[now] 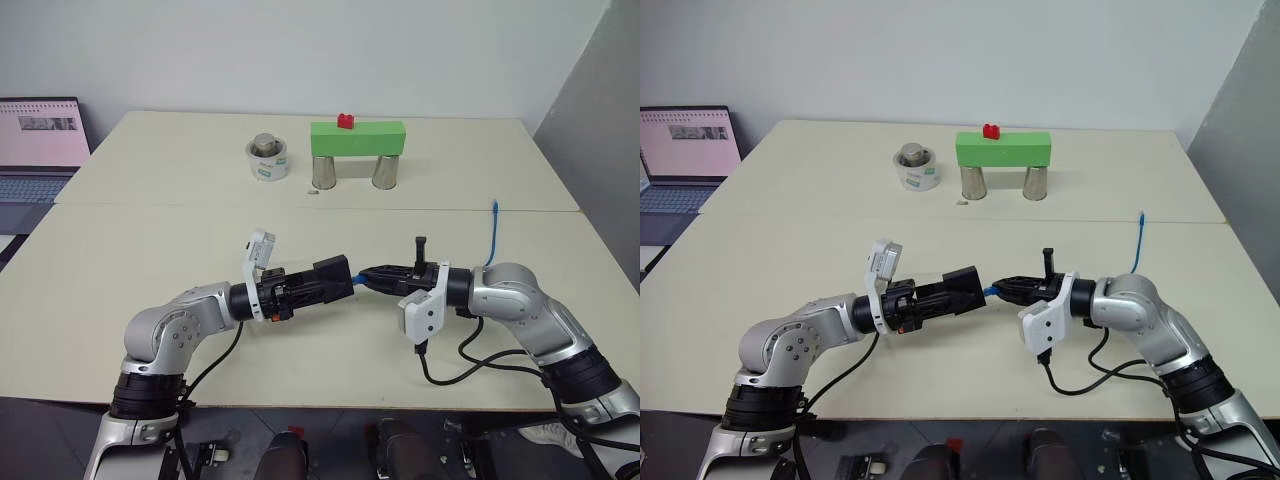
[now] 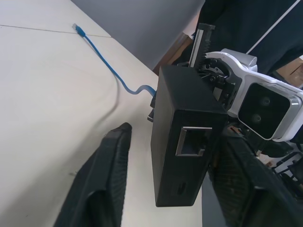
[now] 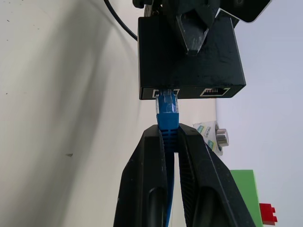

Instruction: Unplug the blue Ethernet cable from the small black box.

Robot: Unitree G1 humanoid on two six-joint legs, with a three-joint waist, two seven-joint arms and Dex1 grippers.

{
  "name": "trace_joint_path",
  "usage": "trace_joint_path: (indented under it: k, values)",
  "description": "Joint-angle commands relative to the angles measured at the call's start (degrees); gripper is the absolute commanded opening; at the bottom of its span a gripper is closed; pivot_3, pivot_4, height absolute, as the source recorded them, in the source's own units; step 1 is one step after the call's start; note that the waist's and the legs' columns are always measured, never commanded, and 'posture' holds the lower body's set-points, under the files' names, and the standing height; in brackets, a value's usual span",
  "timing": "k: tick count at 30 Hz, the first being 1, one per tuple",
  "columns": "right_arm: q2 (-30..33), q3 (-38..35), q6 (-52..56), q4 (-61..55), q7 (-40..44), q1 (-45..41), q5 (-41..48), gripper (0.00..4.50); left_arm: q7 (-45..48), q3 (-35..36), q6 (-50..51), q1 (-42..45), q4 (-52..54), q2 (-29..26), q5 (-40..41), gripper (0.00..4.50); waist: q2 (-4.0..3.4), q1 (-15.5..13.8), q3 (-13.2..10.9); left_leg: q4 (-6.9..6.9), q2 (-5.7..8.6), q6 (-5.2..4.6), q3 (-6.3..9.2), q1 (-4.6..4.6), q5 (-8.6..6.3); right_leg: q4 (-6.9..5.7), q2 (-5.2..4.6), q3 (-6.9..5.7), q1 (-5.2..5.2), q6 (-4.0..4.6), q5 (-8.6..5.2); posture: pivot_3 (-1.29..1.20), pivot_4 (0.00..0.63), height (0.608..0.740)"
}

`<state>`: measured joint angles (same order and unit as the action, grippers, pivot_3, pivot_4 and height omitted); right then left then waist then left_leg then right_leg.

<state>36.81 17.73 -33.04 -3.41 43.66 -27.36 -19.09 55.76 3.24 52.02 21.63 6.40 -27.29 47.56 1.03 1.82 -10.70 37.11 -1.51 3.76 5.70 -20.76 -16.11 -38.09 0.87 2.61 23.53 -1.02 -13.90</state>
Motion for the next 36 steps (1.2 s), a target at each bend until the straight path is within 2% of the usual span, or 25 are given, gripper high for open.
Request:
trace_joint_path:
  k: [1, 4, 6, 8, 9, 13, 15, 18, 23, 25, 34, 36]
  values:
    - [-0.1, -0.5, -1.0, -1.5, -1.3, -0.9, -0.4, 0.08, 0.8, 1.1, -1.1, 0.2, 0.6, -0.6, 0.7, 1.57, 0.0, 0.0, 0.0, 0.0, 0.0, 0.0, 0.0, 0.0, 0.0, 0.0, 0.0, 0.0, 0.0, 0.0, 0.0, 0.0, 0.15, 0.74]
    - [0.3, -0.1, -1.2, -1.3, -0.8, -0.7, -0.5, 0.08, 0.9, 1.4, -1.2, 0.5, -0.1, -1.0, 0.5, 0.93, 0.0, 0.0, 0.0, 0.0, 0.0, 0.0, -0.01, 0.0, 0.0, 0.0, 0.0, 0.01, 0.0, 0.0, 0.0, 0.0, 0.15, 0.74]
    - [0.7, 0.0, -1.5, -1.0, -0.6, -0.4, -0.5, 0.08, 1.0, 1.7, -1.0, 0.9, -0.7, -1.4, 0.6, 0.81, 0.0, 0.0, 0.0, 0.0, 0.0, 0.0, 0.0, 0.0, 0.0, 0.0, 0.0, 0.0, 0.0, 0.0, 0.0, 0.0, 0.15, 0.74]
    - [1.0, -0.1, -1.2, -1.2, -0.2, -0.3, 0.1, 0.78, 1.6, 1.7, -1.2, 1.4, -1.4, -1.9, 0.2, 0.8, 0.0, 0.0, 0.0, 0.0, 0.0, 0.0, 0.0, 0.0, 0.0, 0.0, 0.0, 0.0, 0.0, 0.0, 0.0, 0.0, 0.15, 0.74]
    - [1.3, -0.3, -0.6, -1.8, 0.4, -0.2, 1.0, 0.9, 2.2, 1.5, -1.3, 1.8, -1.8, -2.3, 0.0, 0.8, 0.0, 0.0, 0.0, 0.0, 0.0, 0.0, 0.0, 0.0, 0.0, 0.0, 0.0, 0.0, 0.0, 0.0, 0.0, 0.0, 0.15, 0.74]
    - [3.7, -0.8, 7.4, -6.3, 6.4, 2.0, 7.4, 1.91, 5.3, -0.9, -3.0, 3.3, -3.2, -4.4, -2.3, 0.8, 0.0, 0.0, 0.0, 0.0, 0.0, 0.0, 0.01, 0.0, 0.0, 0.01, 0.0, 0.0, 0.0, 0.0, 0.0, 0.0, 0.15, 0.74]
    - [5.1, -1.8, 14.8, -9.6, 9.8, 4.4, 12.8, 2.43, 7.4, -2.8, -5.2, 4.3, -4.5, -5.2, -4.4, 0.8, 0.0, -0.1, 0.0, -0.01, 0.0, 0.0, 0.01, -0.01, 0.0, 0.03, 0.0, -0.01, 0.0, 0.01, 0.0, 0.0, 0.15, 0.74]
    - [5.9, -6.7, 37.8, -16.8, 12.0, 9.3, 29.0, 3.12, 12.0, -7.3, -13.0, 6.3, -7.8, -5.6, -10.6, 0.8, 0.0, -0.3, 0.0, -0.01, 0.03, 0.0, 0.08, -0.05, 0.0, 0.07, -0.02, -0.06, -0.03, 0.05, 0.02, 0.0, 0.15, 0.74]
    - [4.6, -13.0, 60.1, -24.4, 8.6, 10.1, 45.3, 3.16, 18.5, -10.1, -24.0, 8.2, -12.3, -4.0, -15.6, 0.8, 0.0, 0.1, 0.0, 0.03, 0.04, -0.02, 0.01, -0.02, -0.01, 0.04, -0.02, 0.0, -0.04, -0.06, -0.05, 0.0, 0.15, 0.74]
    - [3.3, -14.2, 65.2, -26.3, 6.5, 9.7, 48.7, 3.16, 20.1, -10.5, -27.4, 9.2, -13.2, -3.0, -16.6, 0.8, 0.0, 0.1, 0.0, 0.01, -0.02, -0.02, 0.04, 0.0, -0.01, 0.02, 0.05, -0.03, -0.03, -0.15, -0.12, 0.0, 0.15, 0.74]
    - [-1.3, -16.1, 77.7, -26.3, 3.2, 6.0, 60.3, 3.16, 25.9, -9.5, -25.0, 11.3, -12.6, -2.9, -14.2, 0.8, 0.0, 0.1, 0.0, -0.01, -0.02, -0.04, 0.01, -0.05, -0.01, 0.09, 0.07, -0.02, -0.02, -0.16, -0.13, 0.0, 0.15, 0.74]
    - [-1.3, -15.5, 78.4, -25.6, 3.6, 5.4, 60.5, 3.16, 26.7, -9.6, -24.6, 11.2, -12.2, -3.3, -14.3, 0.8, 0.0, 0.1, 0.0, -0.03, -0.03, -0.04, 0.04, -0.07, -0.01, 0.09, 0.08, -0.05, 0.01, -0.16, -0.13, 0.0, 0.15, 0.74]
